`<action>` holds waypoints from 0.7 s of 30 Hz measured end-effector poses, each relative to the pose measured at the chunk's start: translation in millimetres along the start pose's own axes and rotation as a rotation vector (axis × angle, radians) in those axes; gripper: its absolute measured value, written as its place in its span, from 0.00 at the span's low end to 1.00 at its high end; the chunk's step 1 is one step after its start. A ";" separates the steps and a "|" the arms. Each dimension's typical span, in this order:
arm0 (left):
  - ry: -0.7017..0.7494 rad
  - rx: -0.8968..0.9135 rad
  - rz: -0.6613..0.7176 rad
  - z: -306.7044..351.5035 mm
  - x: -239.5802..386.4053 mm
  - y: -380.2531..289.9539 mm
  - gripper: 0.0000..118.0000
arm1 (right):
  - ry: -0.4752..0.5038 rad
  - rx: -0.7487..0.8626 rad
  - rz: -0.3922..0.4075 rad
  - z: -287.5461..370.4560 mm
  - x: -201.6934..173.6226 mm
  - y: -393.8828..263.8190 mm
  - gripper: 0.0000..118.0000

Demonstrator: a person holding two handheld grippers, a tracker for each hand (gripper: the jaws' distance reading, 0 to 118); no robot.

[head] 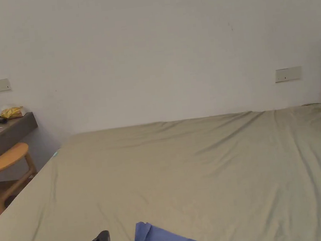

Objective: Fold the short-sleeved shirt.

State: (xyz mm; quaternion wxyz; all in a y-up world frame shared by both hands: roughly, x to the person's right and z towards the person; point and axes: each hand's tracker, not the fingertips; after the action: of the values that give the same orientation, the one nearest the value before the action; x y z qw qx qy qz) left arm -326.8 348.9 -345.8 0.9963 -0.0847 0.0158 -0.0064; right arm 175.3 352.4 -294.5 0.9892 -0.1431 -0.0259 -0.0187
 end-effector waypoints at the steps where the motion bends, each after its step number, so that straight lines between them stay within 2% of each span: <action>1: -0.026 -0.023 0.057 5.6 -16.1 -1.5 0.00 | 0.014 0.015 0.004 1.2 -2.7 1.5 0.01; 4: 0.062 0.020 0.106 22.9 -51.3 -13.2 0.00 | 0.050 0.031 -0.010 2.4 -11.1 5.2 0.01; 7: 0.077 0.001 0.134 26.1 -76.9 -20.3 0.00 | 0.068 0.031 0.005 2.6 -19.5 5.4 0.01; 13: 0.103 -0.029 0.105 25.6 -82.4 -30.8 0.00 | 0.093 0.026 0.019 6.7 -27.9 5.9 0.01; 16: 0.104 -0.078 0.111 13.8 -82.1 -35.1 0.00 | 0.107 0.023 0.013 6.5 -28.6 7.1 0.01; 19: 0.006 -0.132 0.164 -16.4 -97.4 -50.9 0.00 | 0.115 0.011 0.015 1.3 -30.0 7.2 0.01; 21: 0.033 -0.256 0.100 -36.9 -87.9 -53.2 0.00 | 0.124 -0.001 0.028 -2.7 -31.0 5.4 0.01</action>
State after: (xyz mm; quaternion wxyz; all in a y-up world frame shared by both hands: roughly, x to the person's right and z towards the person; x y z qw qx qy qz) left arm -416.4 291.6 -370.5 0.9760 -0.2100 0.0370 0.0439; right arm 144.8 357.7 -300.4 0.9890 -0.1427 0.0376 -0.0137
